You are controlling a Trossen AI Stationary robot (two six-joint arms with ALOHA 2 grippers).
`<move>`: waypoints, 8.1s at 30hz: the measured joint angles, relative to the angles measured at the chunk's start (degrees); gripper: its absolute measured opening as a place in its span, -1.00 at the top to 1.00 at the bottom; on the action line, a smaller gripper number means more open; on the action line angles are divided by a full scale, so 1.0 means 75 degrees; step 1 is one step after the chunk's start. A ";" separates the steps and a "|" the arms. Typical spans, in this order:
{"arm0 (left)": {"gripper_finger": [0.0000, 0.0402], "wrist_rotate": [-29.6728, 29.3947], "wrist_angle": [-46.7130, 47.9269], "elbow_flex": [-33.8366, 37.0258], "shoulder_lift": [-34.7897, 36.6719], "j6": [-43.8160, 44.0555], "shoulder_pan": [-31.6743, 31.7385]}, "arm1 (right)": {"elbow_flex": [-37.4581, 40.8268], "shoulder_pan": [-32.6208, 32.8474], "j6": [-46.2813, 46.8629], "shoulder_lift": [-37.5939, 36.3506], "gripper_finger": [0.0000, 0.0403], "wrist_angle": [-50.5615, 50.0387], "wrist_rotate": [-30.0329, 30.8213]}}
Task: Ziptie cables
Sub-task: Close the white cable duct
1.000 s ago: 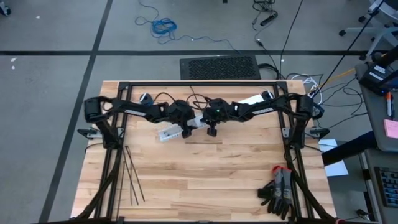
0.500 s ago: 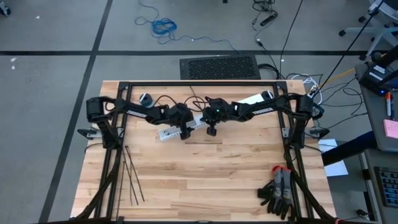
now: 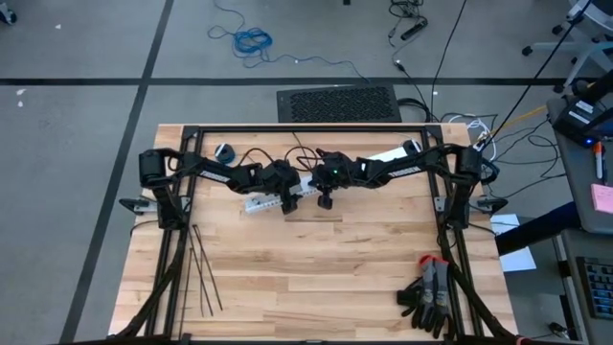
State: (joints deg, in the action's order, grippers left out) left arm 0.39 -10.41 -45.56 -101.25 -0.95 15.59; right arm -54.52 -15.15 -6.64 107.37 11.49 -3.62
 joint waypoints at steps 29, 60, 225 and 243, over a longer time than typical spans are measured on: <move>-0.03 -0.0147 0.0025 0.0128 0.0044 -0.0268 -0.0016 | -0.0271 0.0125 0.0598 0.0833 1.00 0.1456 -0.0220; -0.64 0.0380 0.1352 -0.0254 0.0032 -0.0484 0.0095 | -0.0344 0.0136 0.0254 0.0213 1.00 -0.0009 0.0189; -0.21 0.1301 0.1163 -0.0122 0.0249 -0.1084 -0.0286 | -0.1335 0.0939 0.0380 0.0612 1.00 -0.0447 0.0018; -0.21 0.1336 0.1048 -0.0138 0.0254 -0.1119 -0.0301 | -0.1358 0.0928 0.0039 -0.0663 1.00 -0.1886 0.0705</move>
State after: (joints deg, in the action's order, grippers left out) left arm 10.41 -2.55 -46.59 -99.35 -9.34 13.34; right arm -64.71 -8.18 -6.34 102.40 -2.66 1.67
